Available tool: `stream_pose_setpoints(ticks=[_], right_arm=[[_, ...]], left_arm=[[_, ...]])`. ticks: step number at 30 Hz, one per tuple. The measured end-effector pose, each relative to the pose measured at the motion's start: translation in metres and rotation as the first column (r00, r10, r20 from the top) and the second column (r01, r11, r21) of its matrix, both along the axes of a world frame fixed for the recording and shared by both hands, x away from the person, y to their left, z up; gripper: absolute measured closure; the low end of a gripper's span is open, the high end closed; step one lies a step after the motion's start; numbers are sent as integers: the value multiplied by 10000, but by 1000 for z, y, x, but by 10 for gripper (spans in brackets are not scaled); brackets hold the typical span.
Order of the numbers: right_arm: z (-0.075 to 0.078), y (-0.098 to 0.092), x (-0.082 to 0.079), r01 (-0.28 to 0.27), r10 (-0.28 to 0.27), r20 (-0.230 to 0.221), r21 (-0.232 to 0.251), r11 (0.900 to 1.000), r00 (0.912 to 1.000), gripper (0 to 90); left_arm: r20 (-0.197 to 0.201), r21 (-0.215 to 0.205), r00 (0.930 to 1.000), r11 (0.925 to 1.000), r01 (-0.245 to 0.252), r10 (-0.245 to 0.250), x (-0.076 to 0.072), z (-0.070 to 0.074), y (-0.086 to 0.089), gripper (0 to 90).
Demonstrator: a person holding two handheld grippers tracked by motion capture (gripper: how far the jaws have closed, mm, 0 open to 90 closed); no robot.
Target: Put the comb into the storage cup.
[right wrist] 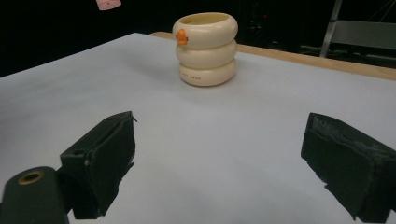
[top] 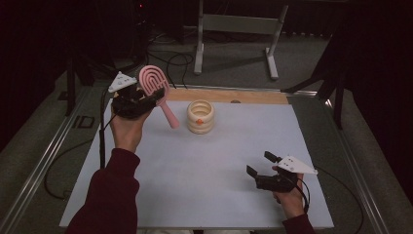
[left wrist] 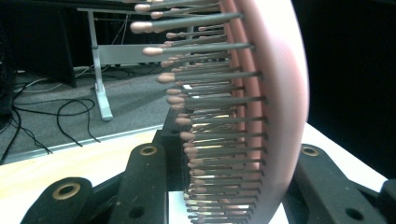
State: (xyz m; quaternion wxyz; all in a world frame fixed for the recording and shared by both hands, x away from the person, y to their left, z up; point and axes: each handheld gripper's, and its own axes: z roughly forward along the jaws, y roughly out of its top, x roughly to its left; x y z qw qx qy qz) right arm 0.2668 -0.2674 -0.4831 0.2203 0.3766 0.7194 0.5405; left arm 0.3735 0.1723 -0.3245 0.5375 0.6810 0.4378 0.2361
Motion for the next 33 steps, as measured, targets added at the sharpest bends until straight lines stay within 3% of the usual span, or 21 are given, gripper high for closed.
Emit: stream_pose_setpoints(ticks=[29,33], right_arm=[[0,-1,1,-21,21,-31,116,9999,10000,100],[0,0,1,-23,23,-35,162,9999,10000,100]], left_arm=[[-1,12,9993,9993,-363,363,27,2,-15,638],[-56,192,9993,9991,-378,379,31,0,-19,638]])
